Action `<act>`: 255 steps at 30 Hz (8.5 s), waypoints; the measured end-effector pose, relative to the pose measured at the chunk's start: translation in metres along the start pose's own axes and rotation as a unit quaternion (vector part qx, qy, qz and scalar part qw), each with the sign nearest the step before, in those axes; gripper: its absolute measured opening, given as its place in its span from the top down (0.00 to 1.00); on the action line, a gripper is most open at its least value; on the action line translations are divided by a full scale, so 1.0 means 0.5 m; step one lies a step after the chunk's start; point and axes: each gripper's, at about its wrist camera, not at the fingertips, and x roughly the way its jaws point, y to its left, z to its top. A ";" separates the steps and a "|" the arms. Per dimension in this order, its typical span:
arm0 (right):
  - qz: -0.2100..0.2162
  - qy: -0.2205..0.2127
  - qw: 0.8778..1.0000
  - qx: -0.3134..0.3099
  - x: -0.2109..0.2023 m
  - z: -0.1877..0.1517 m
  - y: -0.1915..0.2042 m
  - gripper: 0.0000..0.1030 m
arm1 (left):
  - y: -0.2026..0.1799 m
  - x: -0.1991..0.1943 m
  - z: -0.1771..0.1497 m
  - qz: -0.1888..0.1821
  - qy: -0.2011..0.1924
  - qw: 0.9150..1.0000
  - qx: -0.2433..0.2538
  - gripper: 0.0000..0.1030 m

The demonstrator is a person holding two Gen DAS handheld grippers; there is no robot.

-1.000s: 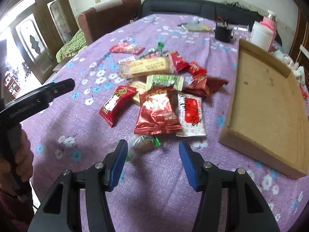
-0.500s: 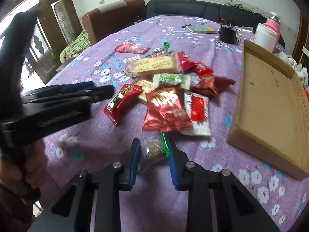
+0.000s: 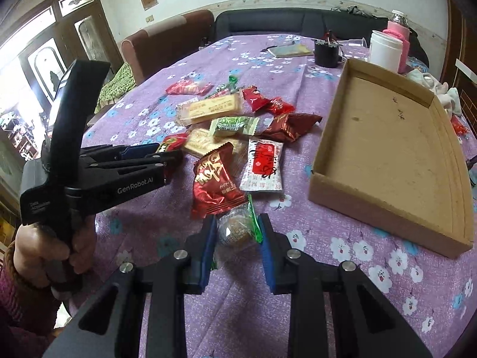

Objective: Organize snacks
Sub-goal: 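Grasp the red candy packet with the left gripper while the right gripper grasps a clear green-tied candy, then carry both candies into the cardboard tray and open both grippers, then move the left gripper to the red foil packet and grasp it, then grasp the white-and-red packet with the right gripper while the left gripper holds the red foil packet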

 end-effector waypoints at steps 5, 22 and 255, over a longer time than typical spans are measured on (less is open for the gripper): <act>0.004 -0.006 1.000 0.003 -0.009 0.000 0.000 0.74 | 0.011 -0.003 -0.002 0.002 -0.007 1.000 -0.014 0.81; 0.002 -0.035 0.999 0.011 -0.039 0.030 -0.016 0.74 | -0.011 -0.099 0.006 -0.006 -0.061 0.998 0.006 0.81; 0.009 -0.077 0.997 -0.008 0.008 0.132 -0.093 0.78 | -0.055 -0.169 0.018 0.011 -0.161 0.987 -0.024 0.78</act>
